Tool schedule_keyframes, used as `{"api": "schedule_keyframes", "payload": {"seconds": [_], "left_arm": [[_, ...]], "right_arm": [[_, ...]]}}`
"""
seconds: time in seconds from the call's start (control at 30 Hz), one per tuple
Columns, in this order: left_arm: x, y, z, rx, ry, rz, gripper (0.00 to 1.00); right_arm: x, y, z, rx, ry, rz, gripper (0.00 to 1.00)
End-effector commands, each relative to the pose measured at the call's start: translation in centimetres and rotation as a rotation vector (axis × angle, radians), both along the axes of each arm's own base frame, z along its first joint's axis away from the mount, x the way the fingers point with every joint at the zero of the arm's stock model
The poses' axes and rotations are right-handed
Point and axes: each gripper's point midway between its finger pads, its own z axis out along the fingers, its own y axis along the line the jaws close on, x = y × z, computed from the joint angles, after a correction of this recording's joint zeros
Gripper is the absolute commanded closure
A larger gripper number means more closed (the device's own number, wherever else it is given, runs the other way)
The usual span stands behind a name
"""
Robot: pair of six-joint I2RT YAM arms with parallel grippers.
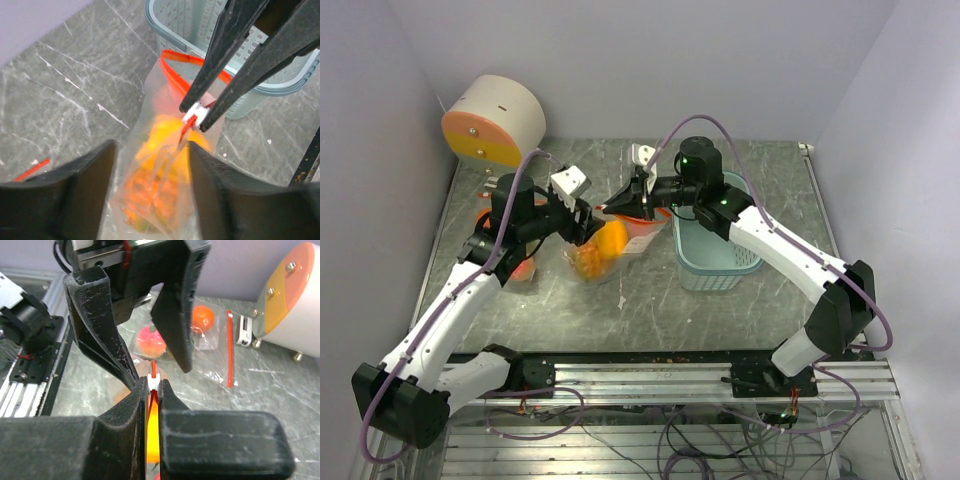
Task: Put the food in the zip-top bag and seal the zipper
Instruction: Zip the zipper food storage bag at the center of the board.
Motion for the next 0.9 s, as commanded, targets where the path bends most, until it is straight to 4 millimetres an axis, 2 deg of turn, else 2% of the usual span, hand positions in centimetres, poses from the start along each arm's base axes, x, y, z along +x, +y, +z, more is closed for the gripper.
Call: {"api": "schedule_keyframes", "payload": {"seconds": [0.0, 0.07, 0.13, 0.23, 0.33, 0.43, 0.5, 0.53, 0.57, 0.6, 0.63, 0.77, 0.87], "left_arm": [[0.0, 0.5, 4.0, -0.001, -0.11, -0.008, 0.19], [-0.4, 0.7, 4.3, 0.012, -0.125, -0.016, 0.03], [-0.8, 0.5, 4.6, 0.012, -0.137, -0.043, 0.0], [-1.6, -0.5, 5.3, -0.011, -0.144, -0.117, 0.02], [-2.6, -1.5, 4.9, -0.026, -0.117, -0.208, 0.17], [-3.3, -2.2, 3.9, -0.038, -0.056, -0.267, 0.39], [-3.8, -2.6, 3.6, -0.06, -0.026, -0.297, 0.49], [-4.0, -2.8, 3.5, -0.071, -0.017, -0.309, 0.57], [-4.1, -2.9, 3.5, -0.077, -0.014, -0.318, 0.7], [-4.2, -2.9, 3.4, -0.079, -0.011, -0.322, 0.88], [-4.2, -2.9, 3.3, -0.076, -0.006, -0.315, 0.92], [-3.6, -2.1, 3.2, -0.06, -0.001, -0.257, 0.93], [-2.7, -1.0, 4.0, -0.054, -0.037, -0.173, 0.93]], "right_arm": [[-1.5, 0.4, 3.7, 0.087, -0.021, 0.096, 1.0], [-1.8, 0.3, 4.0, 0.089, -0.019, 0.112, 1.0], [-2.3, 0.3, 4.1, 0.095, -0.012, 0.132, 1.0], [-2.4, 0.2, 4.0, 0.099, 0.002, 0.137, 1.0], [-2.4, 0.2, 4.1, 0.098, -0.002, 0.135, 1.0], [-2.3, 0.2, 4.3, 0.097, -0.005, 0.128, 1.0], [-2.3, 0.1, 4.2, 0.094, -0.004, 0.12, 1.0], [-2.3, 0.1, 4.1, 0.092, -0.003, 0.118, 1.0], [-2.2, 0.1, 4.1, 0.09, -0.002, 0.114, 1.0], [-2.2, 0.0, 4.0, 0.087, -0.002, 0.109, 1.0], [-2.2, 0.0, 3.9, 0.085, -0.005, 0.106, 1.0], [-2.1, -0.3, 3.0, 0.065, -0.007, 0.091, 1.0], [-1.5, -0.8, 1.5, 0.034, 0.005, 0.068, 1.0]]}}
